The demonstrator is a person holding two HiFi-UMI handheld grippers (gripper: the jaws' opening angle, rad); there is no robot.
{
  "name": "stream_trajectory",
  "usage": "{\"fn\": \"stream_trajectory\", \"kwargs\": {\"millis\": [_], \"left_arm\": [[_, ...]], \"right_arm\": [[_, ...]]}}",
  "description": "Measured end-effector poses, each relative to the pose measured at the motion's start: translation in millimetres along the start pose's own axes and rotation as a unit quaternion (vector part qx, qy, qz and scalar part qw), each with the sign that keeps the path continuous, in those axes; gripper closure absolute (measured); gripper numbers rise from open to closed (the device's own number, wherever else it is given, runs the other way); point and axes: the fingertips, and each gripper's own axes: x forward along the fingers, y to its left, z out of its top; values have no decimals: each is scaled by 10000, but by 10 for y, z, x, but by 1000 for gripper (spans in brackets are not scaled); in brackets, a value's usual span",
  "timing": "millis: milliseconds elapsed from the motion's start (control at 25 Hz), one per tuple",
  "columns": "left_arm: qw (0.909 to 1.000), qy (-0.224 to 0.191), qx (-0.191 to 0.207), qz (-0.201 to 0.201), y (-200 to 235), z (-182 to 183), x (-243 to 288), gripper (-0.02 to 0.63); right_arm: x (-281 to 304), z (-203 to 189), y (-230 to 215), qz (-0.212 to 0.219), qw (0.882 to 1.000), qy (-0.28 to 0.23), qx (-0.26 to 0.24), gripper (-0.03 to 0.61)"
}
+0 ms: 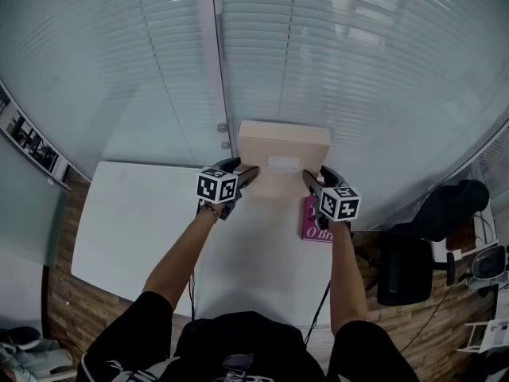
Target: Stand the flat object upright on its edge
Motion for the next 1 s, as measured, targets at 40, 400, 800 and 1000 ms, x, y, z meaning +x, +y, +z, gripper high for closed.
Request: {"fn": "stream_trajectory", "kwargs": {"millis": [40, 400, 800, 1000], "left_arm": [[10000, 22, 5, 1, 18, 0, 31, 318], [10000, 42, 19, 78, 129, 52, 205, 318], [9998, 19, 101, 183, 227, 80, 296, 318], [9997, 58, 135, 208, 279, 56, 334, 318]], "right_arm": [[27, -7, -23, -3, 10000, 7, 18, 318], [190, -8, -163, -41, 9999, -59, 144, 321], [326, -17, -229, -22, 9999, -44, 149, 322], [382, -50, -245, -40, 9999, 3, 118, 322]]}}
